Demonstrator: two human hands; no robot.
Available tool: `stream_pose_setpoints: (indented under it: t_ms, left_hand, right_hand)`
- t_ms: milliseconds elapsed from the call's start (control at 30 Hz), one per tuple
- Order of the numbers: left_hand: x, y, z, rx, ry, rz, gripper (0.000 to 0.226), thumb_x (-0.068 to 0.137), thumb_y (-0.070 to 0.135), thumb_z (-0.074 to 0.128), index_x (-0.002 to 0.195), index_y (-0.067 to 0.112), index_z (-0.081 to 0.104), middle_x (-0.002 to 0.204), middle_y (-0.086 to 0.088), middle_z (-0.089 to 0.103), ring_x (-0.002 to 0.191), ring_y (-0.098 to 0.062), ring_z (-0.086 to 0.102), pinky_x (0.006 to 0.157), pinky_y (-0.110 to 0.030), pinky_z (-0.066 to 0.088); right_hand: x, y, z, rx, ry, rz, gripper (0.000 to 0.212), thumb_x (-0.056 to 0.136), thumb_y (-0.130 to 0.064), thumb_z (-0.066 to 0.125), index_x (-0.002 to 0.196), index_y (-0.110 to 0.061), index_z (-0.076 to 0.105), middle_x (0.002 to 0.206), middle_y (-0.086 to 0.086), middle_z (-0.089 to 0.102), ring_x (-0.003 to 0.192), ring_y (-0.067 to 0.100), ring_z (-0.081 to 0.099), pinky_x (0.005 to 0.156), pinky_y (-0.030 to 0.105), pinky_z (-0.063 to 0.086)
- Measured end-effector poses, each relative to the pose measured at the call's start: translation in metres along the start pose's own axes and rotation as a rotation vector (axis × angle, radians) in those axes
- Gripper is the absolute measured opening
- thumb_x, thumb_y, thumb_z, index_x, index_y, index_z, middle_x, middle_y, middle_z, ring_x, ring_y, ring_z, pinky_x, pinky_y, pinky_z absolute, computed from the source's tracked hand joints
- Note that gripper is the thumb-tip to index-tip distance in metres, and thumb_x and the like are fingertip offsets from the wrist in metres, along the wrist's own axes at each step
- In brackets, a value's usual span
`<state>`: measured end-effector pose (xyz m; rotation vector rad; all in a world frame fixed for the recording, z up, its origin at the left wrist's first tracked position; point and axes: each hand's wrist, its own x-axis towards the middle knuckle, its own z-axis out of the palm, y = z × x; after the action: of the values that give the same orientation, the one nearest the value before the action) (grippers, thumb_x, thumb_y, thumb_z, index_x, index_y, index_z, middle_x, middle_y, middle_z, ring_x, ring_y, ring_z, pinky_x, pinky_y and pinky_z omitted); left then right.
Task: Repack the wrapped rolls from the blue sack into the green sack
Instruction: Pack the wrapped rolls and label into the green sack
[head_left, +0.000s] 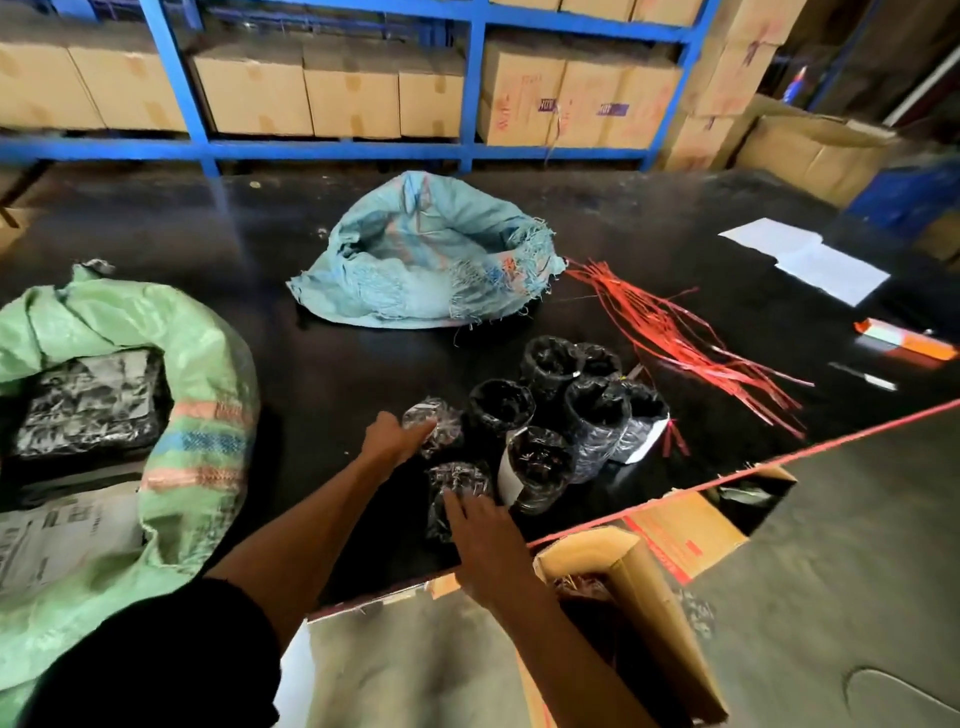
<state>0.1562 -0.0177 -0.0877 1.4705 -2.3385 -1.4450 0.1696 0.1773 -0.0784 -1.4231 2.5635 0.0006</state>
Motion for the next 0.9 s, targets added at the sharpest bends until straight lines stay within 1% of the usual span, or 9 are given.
stream_pose_setpoints:
  t_ms: [133, 267, 367, 433, 567, 633, 733, 800, 900]
  left_hand:
    - [0.017, 0.002, 0.004, -0.116, -0.062, -0.105, 0.065, 0.069, 0.038, 0.082, 0.109, -0.007, 0.058, 0.107, -0.02, 0.066, 0.094, -0.031, 0.065, 0.072, -0.034, 0.051]
    - [0.015, -0.002, -0.006, -0.262, -0.071, -0.137, 0.055, 0.069, 0.027, 0.083, 0.105, -0.009, 0.062, 0.09, -0.021, 0.067, 0.076, -0.022, 0.065, 0.049, -0.028, 0.046]
    - [0.004, -0.003, -0.007, -0.328, -0.113, -0.133, 0.028, 0.075, 0.019, 0.078, 0.088, -0.003, 0.066, 0.069, -0.011, 0.06, 0.055, -0.017, 0.053, 0.054, -0.03, 0.043]
    - [-0.004, -0.004, -0.009, -0.369, -0.105, -0.118, 0.024, 0.073, 0.017, 0.079, 0.07, 0.003, 0.06, 0.063, -0.008, 0.052, 0.05, -0.015, 0.042, 0.049, -0.028, 0.037]
    - [-0.027, -0.012, -0.029, -0.407, -0.035, 0.005, 0.049, 0.067, 0.022, 0.085, 0.098, 0.014, 0.048, 0.09, -0.008, 0.06, 0.074, -0.019, 0.058, 0.059, -0.03, 0.048]
    - [-0.045, -0.017, -0.053, -0.428, -0.028, 0.071, 0.053, 0.07, 0.015, 0.082, 0.109, 0.015, 0.046, 0.09, -0.006, 0.059, 0.076, -0.017, 0.06, 0.064, -0.03, 0.052]
    - [-0.067, -0.035, -0.112, -0.406, 0.046, 0.169, 0.061, 0.069, 0.007, 0.08, 0.119, 0.017, 0.047, 0.083, -0.004, 0.056, 0.072, -0.017, 0.058, 0.075, -0.04, 0.055]
    - [-0.076, -0.049, -0.163, -0.382, 0.12, 0.204, 0.059, 0.064, 0.012, 0.081, 0.115, 0.022, 0.054, 0.08, -0.002, 0.056, 0.073, -0.018, 0.056, 0.078, -0.04, 0.055]
    - [-0.09, -0.078, -0.241, -0.365, 0.22, 0.215, 0.052, 0.059, 0.013, 0.077, 0.106, 0.021, 0.058, 0.083, 0.0, 0.058, 0.07, -0.018, 0.055, 0.066, -0.032, 0.051]
  right_hand:
    - [0.006, -0.003, 0.013, -0.084, 0.054, 0.078, 0.079, 0.037, -0.03, 0.09, 0.111, -0.018, 0.065, 0.104, 0.005, 0.065, 0.093, 0.023, 0.063, 0.089, 0.044, 0.05]
    - [0.013, -0.001, 0.014, 0.091, 0.132, 0.057, 0.047, 0.063, -0.005, 0.076, 0.106, -0.016, 0.063, 0.131, 0.018, 0.051, 0.122, 0.037, 0.049, 0.104, 0.052, 0.037]
    - [0.017, -0.002, 0.008, 0.171, 0.104, 0.065, 0.038, 0.078, -0.003, 0.065, 0.114, -0.013, 0.056, 0.156, 0.025, 0.009, 0.145, 0.04, 0.01, 0.115, 0.045, 0.021]
    - [0.016, -0.004, 0.006, 0.202, 0.016, 0.085, 0.043, 0.083, -0.007, 0.062, 0.123, -0.015, 0.047, 0.157, 0.022, -0.003, 0.146, 0.036, 0.001, 0.116, 0.041, 0.019]
    - [0.012, -0.013, 0.003, 0.195, 0.004, 0.12, 0.071, 0.076, -0.027, 0.072, 0.135, -0.019, 0.033, 0.149, 0.016, 0.02, 0.137, 0.033, 0.022, 0.105, 0.039, 0.036]
    - [0.015, -0.019, -0.001, 0.29, 0.018, 0.171, 0.087, 0.069, -0.037, 0.076, 0.138, -0.021, 0.026, 0.141, 0.011, 0.027, 0.13, 0.029, 0.028, 0.101, 0.038, 0.039]
    - [0.034, -0.036, -0.018, 0.61, -0.014, 0.254, 0.107, 0.066, -0.048, 0.077, 0.148, -0.021, 0.014, 0.142, 0.014, 0.025, 0.134, 0.032, 0.026, 0.108, 0.04, 0.033]
    - [0.054, -0.052, -0.038, 0.822, 0.053, 0.309, 0.108, 0.065, -0.049, 0.079, 0.148, -0.019, 0.019, 0.143, 0.015, 0.029, 0.134, 0.032, 0.031, 0.11, 0.04, 0.032]
    - [0.091, -0.091, -0.072, 1.001, 0.101, 0.277, 0.111, 0.049, -0.063, 0.082, 0.141, -0.022, 0.036, 0.139, 0.009, 0.043, 0.127, 0.026, 0.045, 0.108, 0.039, 0.038]
